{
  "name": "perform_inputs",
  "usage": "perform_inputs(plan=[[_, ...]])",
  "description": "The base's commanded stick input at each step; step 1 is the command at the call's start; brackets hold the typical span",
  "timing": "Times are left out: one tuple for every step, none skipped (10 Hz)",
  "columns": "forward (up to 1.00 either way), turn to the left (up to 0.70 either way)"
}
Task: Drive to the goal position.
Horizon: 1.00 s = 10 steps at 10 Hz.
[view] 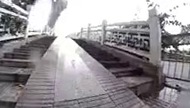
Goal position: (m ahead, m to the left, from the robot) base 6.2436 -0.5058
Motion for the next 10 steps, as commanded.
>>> perform_inputs(plan=[[0.45, 0.00], [0.45, 0.00], [0.45, 0.03], [0.45, 0.02], [0.45, 0.00], [0.45, 0.00], [0.45, 0.00], [0.45, 0.00], [0.45, 0.00], [0.45, 0.00]])
